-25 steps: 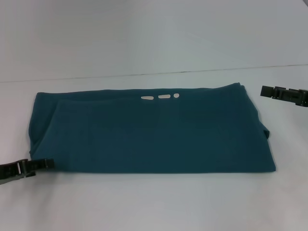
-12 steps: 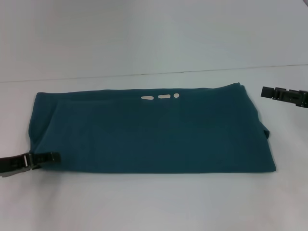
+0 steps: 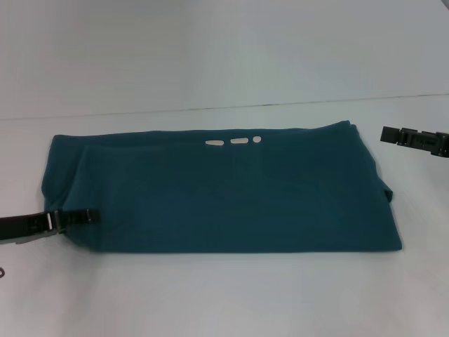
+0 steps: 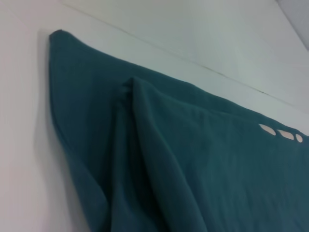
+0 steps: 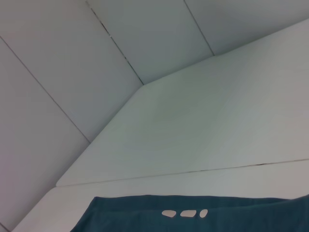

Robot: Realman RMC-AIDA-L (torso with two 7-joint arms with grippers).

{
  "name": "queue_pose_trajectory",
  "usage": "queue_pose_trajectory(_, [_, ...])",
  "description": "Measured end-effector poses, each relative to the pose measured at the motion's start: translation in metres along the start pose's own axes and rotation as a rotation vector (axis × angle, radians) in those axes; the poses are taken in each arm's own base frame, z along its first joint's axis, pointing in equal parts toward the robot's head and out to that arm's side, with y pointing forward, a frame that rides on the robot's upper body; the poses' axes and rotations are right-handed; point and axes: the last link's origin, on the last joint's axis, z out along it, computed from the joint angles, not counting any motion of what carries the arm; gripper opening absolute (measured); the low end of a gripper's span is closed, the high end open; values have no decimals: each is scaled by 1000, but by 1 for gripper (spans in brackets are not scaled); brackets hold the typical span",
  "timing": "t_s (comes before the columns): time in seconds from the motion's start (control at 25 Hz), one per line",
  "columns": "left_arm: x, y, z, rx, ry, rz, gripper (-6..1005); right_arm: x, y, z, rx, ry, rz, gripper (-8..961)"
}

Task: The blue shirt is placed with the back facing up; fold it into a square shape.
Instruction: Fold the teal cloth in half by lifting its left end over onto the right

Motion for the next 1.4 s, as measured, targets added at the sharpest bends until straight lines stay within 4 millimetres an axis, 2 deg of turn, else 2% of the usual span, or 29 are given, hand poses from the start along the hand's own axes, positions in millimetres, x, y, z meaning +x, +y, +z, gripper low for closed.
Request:
queue_pose_trajectory(0.6, [1, -7, -1, 39, 24, 2, 732, 2, -1, 4, 12, 2, -2, 815])
queue_pose_trajectory(0.84, [1, -14, -2, 79, 47, 7, 541, 2, 0, 5, 10, 2, -1, 814])
queue_pose_trajectory(1.04, [1, -15, -2, 86, 52, 9, 296, 2, 0, 5, 10, 1, -1, 815])
queue_pose_trajectory(1.28, [0, -16, -3, 86, 54, 6, 78, 4, 0, 8, 13, 3, 3, 812])
queue_pose_trajectory(1.4, [-2, -17, -5, 85, 55, 1, 53, 6, 0, 9, 12, 5, 5, 810])
